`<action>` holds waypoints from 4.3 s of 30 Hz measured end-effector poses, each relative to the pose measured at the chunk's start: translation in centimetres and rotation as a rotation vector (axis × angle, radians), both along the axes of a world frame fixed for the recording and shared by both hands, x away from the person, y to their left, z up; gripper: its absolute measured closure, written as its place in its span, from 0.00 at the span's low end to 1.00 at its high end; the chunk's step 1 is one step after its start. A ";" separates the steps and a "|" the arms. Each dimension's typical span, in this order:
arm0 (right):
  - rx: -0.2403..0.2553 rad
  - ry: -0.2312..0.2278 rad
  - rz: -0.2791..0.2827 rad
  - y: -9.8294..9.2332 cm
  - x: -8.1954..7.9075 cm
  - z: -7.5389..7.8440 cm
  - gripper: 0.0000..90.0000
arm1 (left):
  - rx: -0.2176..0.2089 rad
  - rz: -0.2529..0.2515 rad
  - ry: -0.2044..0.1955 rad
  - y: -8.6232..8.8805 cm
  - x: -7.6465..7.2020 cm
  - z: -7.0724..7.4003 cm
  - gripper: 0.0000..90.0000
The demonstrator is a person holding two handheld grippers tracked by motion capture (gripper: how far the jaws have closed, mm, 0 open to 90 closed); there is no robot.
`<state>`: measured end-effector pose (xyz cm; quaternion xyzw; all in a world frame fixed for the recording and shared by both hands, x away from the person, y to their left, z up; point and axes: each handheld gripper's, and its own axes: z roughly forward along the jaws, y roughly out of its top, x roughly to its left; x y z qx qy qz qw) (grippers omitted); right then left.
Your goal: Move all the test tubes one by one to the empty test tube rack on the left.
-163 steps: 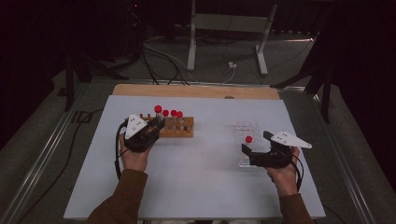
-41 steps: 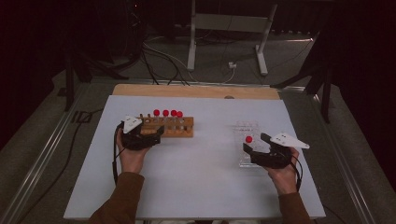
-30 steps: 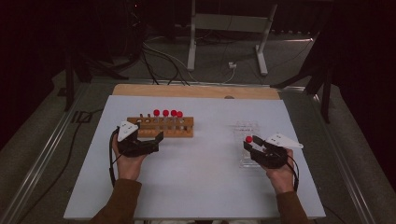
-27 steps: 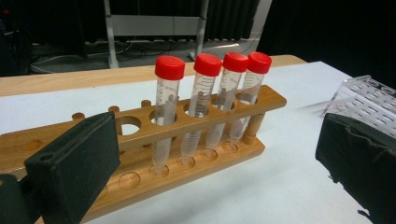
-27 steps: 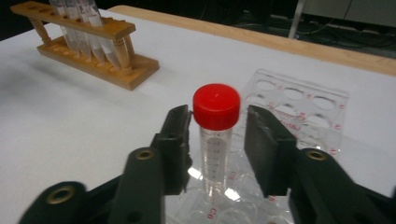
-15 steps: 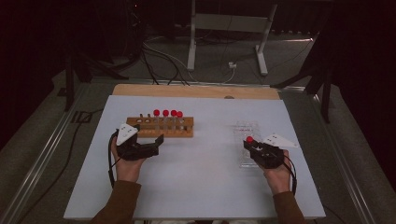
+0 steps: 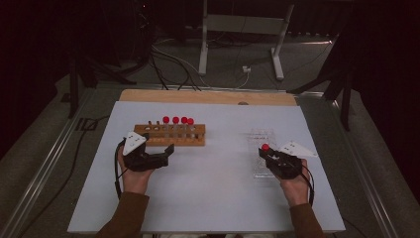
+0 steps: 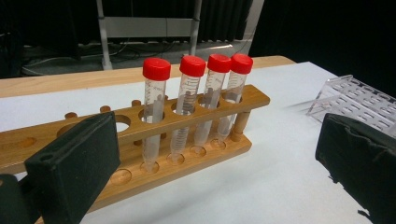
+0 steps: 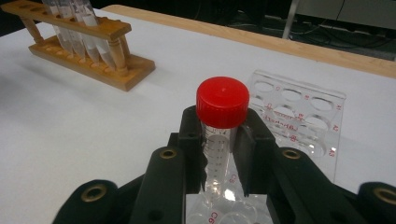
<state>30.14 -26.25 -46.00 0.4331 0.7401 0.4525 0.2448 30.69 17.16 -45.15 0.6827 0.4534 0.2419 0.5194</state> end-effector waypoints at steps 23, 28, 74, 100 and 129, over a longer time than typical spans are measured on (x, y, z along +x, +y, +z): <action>-0.012 -0.040 0.006 -0.1 -0.3 2.8 0.82 | 0.007 -0.037 -0.001 -1.5 0.2 0.7 0.01; -0.018 -0.047 0.005 -0.2 -0.3 3.4 0.82 | 0.016 -0.057 -0.002 -2.2 0.2 0.8 0.01; 0.034 -0.066 0.150 6.6 -0.2 5.0 0.82 | 0.058 -0.286 -0.019 -11.4 0.0 0.6 0.10; 0.057 -0.058 0.220 9.3 -0.5 4.5 0.82 | 0.085 -0.397 -0.044 -15.1 -0.5 0.2 0.65; 0.089 -0.058 0.255 8.8 -0.6 4.6 0.57 | 0.087 -0.395 -0.053 -14.8 -0.4 0.0 0.85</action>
